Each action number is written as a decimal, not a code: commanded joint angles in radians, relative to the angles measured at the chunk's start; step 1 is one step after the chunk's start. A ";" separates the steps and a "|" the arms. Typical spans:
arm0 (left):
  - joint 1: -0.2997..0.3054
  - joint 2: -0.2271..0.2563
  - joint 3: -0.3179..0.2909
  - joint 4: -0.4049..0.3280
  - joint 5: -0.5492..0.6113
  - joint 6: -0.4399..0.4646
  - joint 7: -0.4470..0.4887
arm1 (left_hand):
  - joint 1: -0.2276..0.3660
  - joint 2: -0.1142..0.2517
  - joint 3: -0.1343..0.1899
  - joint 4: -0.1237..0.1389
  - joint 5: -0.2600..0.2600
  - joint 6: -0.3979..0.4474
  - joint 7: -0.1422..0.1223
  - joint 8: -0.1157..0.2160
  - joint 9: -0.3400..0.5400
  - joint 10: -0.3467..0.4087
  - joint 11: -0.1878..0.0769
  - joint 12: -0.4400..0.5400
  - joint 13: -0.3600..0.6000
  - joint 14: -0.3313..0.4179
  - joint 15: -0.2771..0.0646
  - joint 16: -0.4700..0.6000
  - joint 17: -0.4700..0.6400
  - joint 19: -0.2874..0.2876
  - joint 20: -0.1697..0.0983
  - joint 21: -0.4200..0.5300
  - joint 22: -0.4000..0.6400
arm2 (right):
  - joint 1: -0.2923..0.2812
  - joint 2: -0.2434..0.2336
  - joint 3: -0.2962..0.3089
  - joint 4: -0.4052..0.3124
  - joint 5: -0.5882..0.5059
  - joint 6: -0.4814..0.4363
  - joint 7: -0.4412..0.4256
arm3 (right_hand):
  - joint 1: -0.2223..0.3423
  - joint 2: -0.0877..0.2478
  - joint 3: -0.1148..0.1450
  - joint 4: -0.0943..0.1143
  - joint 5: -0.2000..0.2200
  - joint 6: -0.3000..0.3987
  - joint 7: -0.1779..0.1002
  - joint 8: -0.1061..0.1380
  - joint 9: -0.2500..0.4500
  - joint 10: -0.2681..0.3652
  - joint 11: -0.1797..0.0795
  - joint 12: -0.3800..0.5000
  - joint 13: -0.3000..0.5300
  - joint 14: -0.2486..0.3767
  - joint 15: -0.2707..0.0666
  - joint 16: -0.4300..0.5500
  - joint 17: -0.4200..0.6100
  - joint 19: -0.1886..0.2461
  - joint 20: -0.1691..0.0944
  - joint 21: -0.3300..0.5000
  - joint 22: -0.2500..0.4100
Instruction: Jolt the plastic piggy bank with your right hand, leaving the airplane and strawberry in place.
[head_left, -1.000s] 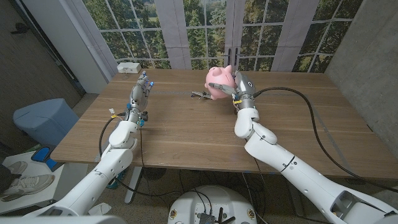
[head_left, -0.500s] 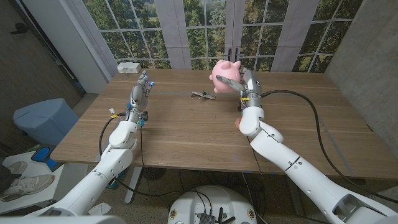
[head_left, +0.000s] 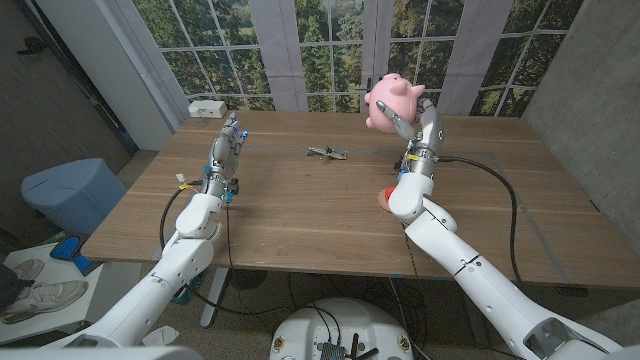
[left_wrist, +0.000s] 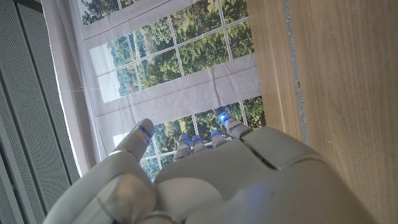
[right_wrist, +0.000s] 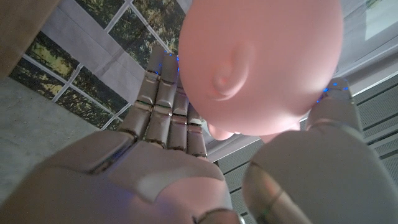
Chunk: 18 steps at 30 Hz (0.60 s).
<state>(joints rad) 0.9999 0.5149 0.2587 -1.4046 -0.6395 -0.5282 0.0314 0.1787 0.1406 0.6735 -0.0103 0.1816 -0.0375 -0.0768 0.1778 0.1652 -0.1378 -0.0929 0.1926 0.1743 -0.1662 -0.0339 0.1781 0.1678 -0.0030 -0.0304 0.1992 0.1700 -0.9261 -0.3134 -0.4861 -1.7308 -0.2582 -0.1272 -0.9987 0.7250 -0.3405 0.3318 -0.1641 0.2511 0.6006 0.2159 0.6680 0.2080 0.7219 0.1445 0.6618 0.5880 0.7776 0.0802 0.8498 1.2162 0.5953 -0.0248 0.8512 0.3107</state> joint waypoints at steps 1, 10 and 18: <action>0.006 0.000 0.003 -0.013 0.009 0.002 0.012 | 0.015 0.046 0.000 -0.006 0.001 0.000 -0.006 0.002 0.005 0.001 -0.002 0.000 0.002 -0.004 -0.081 0.000 0.001 0.005 -0.091 -0.001 0.004 | -0.014 0.052 0.061 0.054 0.006 0.100 -0.115 | 0.415 0.419 0.089 0.013 0.001 0.355 -0.260 0.003 0.064 0.320 -0.309 0.002 0.182 0.158 -0.303 -0.004 0.004 -0.035 -0.045 0.013 -0.002; 0.008 0.002 0.004 -0.024 0.014 0.007 0.018 | 0.016 0.047 -0.001 -0.007 0.001 0.000 -0.006 0.002 0.005 0.003 -0.001 0.000 0.002 -0.004 -0.081 0.000 0.001 0.005 -0.090 -0.001 0.004 | -0.020 0.026 0.057 0.037 0.016 0.095 -0.083 | 0.415 0.421 0.090 0.013 -0.001 0.354 -0.258 0.003 0.066 0.317 -0.310 -0.005 0.185 0.161 -0.303 -0.010 0.004 -0.040 -0.045 0.026 -0.011; 0.008 0.003 0.005 -0.027 0.015 0.009 0.017 | 0.017 0.047 -0.001 -0.008 0.001 0.001 -0.006 0.002 0.006 0.002 -0.001 0.000 0.002 -0.004 -0.082 0.000 0.001 0.005 -0.090 -0.002 0.004 | -0.034 -0.043 0.049 -0.014 0.025 0.077 0.022 | 0.414 0.420 0.089 0.013 -0.003 0.352 -0.263 0.001 0.066 0.313 -0.318 -0.006 0.195 0.158 -0.303 -0.016 0.004 -0.051 -0.050 0.033 -0.018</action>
<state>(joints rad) 1.0065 0.5167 0.2615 -1.4247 -0.6277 -0.5227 0.0464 0.1876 0.1450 0.6693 -0.0145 0.1816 -0.0375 -0.0768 0.1778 0.1652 -0.1378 -0.0929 0.1926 0.1742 -0.1662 -0.0339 0.1781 0.1678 -0.0030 -0.0303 0.1992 0.1700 -0.9463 -0.2981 -0.4357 -1.7022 -0.2448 -0.0428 -1.0630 0.7250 -0.3405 0.3318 -0.1641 0.2465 0.6006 0.2159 0.6675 0.2081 0.7220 0.1445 0.6561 0.5881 0.7845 0.0728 0.8344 1.2153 0.5718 -0.0297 0.8753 0.2922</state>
